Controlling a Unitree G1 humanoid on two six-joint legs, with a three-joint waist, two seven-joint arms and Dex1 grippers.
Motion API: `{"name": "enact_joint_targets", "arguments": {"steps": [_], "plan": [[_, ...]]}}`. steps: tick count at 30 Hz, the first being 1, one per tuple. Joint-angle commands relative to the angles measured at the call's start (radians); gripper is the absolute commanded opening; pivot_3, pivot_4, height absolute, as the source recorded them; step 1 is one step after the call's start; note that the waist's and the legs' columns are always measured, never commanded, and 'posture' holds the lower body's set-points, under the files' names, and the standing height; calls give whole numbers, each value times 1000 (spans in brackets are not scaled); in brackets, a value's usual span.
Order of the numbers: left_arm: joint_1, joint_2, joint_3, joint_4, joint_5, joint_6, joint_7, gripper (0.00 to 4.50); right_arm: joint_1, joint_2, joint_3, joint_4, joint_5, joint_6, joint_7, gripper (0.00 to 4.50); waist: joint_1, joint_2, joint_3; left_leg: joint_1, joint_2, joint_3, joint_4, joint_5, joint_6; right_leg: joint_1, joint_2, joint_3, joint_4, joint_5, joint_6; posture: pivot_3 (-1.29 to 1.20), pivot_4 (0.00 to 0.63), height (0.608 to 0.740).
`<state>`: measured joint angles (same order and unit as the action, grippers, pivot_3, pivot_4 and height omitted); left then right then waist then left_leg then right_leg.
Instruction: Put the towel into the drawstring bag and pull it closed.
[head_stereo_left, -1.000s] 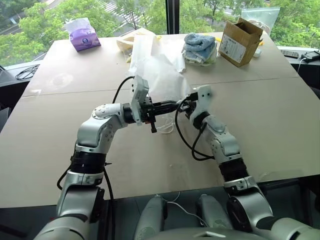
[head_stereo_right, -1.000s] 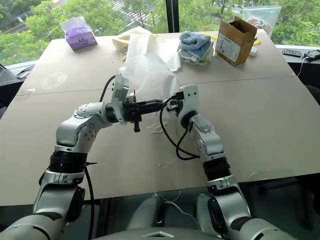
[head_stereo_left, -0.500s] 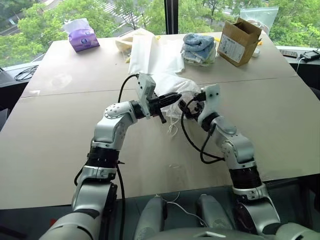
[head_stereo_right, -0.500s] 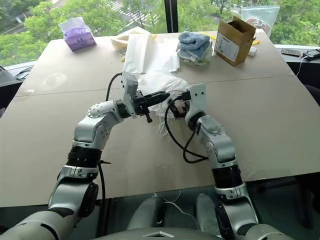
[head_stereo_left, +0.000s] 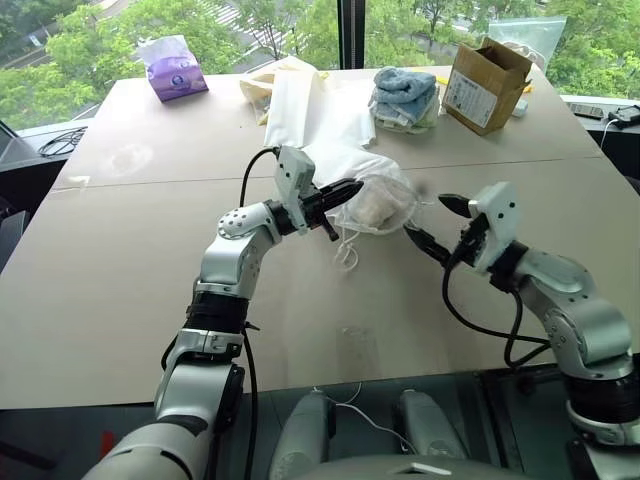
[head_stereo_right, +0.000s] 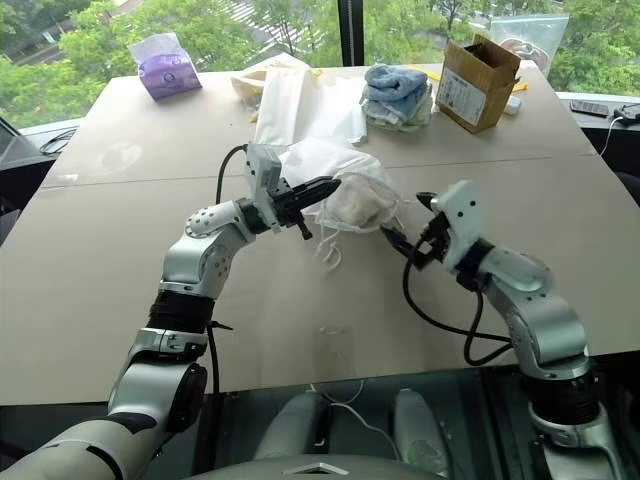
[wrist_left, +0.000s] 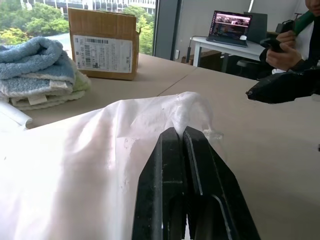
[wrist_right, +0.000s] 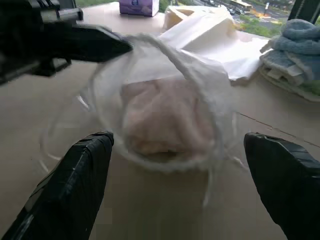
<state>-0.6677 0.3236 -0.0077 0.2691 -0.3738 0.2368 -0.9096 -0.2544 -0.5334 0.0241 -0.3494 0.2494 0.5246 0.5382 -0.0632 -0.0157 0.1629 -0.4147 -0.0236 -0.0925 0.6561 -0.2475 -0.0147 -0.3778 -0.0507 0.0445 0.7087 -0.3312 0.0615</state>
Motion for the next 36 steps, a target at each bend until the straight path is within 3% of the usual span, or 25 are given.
{"name": "enact_joint_targets", "arguments": {"steps": [1, 5, 11, 16, 26, 32, 33, 34, 36], "plan": [[-37, -8, 15, -4, -3, -25, 6, 0, -12, 17, 69, 92, -114, -106, -37, 4404, -6, 0, 0, 0, 0, 0, 0, 0, 0, 0, 0, 1, 0, 0, 0, 0, 150, 740], [-59, -12, 26, 4, -5, -31, 16, 0, -59, 107, 103, 221, -174, -161, -103, 4404, -8, 0, 0, 0, 1, 1, 0, 0, 0, -1, 1, 1, 1, 0, 0, 0, 150, 740], [-63, -8, 24, 1, -7, -28, 10, 0, -162, 258, 42, 402, -152, -207, -208, 4404, -4, 0, 0, 0, 2, 1, 1, 0, 0, -1, 0, 1, 1, 0, 0, 0, 150, 740], [-68, -9, 23, 5, -5, -30, 11, 0, -223, 301, -5, 543, -166, -272, -270, 4404, -3, 0, 0, 0, 2, 0, 1, 0, 0, -1, 0, 0, 1, 0, 0, 0, 150, 740], [-62, -2, 33, 5, -10, -28, 12, 0, -190, 286, -14, 527, -164, -309, -237, 109, -8, 0, 0, 0, 2, 1, 1, 0, 0, -1, 0, 1, 2, 0, 0, 0, 150, 740], [-46, -4, 39, -2, -15, -16, 27, 0, -149, 255, -22, 435, -179, -286, -243, 28, -6, 0, 0, 0, 2, 0, 1, 0, 0, -1, 0, 1, 2, 0, 0, 0, 150, 740], [-42, -4, 41, -3, -16, -16, 29, 584, -154, 252, -29, 416, -178, -277, -251, 0, -7, 0, 0, 0, 2, 0, 2, 0, 0, -1, 0, 1, 2, 0, 0, 0, 150, 740], [-37, -3, 41, -6, -16, -17, 28, 706, -159, 251, -34, 400, -177, -270, -258, 0, -9, 0, 0, 0, 2, 1, 2, 0, 0, -1, 0, 1, 2, 0, 0, 0, 150, 740], [-24, 0, 31, -8, 13, -37, 45, 1687, -177, 250, -45, 373, -173, -253, -270, 0, -8, 0, 0, 0, 2, 1, 2, 0, 0, -1, 0, 1, 2, 0, 0, 0, 150, 740]]}}
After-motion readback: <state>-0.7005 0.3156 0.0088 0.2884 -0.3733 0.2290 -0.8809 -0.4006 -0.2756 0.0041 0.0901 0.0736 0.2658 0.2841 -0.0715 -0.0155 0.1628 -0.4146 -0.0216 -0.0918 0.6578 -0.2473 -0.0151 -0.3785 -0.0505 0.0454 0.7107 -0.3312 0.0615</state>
